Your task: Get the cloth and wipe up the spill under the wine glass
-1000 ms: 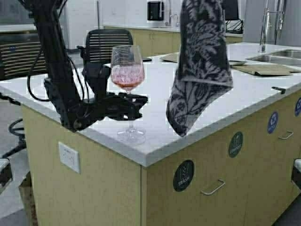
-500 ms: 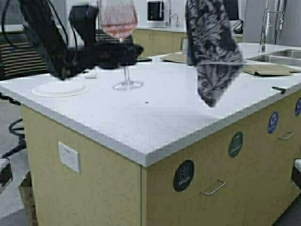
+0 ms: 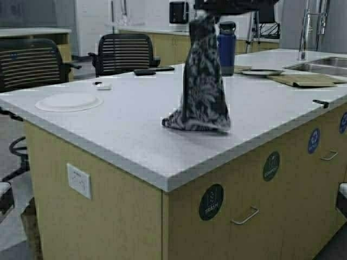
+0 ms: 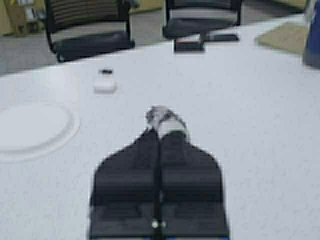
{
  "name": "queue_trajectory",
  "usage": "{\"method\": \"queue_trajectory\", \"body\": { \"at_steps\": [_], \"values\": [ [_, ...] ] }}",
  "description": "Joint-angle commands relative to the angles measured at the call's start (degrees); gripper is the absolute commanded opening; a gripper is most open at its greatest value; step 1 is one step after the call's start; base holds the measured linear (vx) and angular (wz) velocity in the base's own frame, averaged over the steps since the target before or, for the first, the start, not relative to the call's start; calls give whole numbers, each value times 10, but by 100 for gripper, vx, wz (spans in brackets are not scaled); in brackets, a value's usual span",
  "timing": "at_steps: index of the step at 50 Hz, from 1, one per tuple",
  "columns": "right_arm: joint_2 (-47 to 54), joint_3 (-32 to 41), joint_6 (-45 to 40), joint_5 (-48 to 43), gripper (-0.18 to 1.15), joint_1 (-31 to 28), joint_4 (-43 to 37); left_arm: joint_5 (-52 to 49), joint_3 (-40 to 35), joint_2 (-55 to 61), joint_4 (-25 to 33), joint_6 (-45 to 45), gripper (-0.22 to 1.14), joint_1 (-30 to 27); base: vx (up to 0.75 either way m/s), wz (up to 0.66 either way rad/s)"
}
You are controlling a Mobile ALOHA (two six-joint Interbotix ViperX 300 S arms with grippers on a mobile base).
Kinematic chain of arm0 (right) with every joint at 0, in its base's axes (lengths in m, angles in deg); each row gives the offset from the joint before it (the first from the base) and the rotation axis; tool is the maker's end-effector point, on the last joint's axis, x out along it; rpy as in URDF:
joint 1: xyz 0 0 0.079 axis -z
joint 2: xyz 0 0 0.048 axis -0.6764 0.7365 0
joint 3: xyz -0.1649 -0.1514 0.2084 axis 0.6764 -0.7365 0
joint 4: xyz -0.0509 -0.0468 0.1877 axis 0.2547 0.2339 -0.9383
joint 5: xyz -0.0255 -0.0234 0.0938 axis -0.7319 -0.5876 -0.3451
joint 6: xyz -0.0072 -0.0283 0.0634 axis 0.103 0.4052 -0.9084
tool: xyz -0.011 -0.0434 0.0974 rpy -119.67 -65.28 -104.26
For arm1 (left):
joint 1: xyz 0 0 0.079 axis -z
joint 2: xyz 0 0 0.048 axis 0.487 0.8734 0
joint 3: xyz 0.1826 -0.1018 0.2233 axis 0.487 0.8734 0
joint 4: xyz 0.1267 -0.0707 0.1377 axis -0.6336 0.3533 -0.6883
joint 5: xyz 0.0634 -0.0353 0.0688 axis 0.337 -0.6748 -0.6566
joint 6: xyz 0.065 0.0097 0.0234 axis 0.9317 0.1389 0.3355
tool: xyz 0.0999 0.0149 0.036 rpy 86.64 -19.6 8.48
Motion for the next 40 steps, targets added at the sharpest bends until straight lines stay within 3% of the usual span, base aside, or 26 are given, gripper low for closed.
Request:
{"method": "queue_trajectory", "body": {
  "at_steps": [1, 25, 40],
  "values": [
    [15, -3, -7, -4, 6, -30, -1, -59, -30, -58, 1, -4, 15, 2, 0, 0],
    [111, -24, -24, -4, 6, -224, 0, -109, -46, -91, 4, -6, 15, 2, 0, 0],
    [105, -19, -37, -5, 6, -286, -1, -105, -47, -75, 4, -4, 15, 2, 0, 0]
  ]
}}
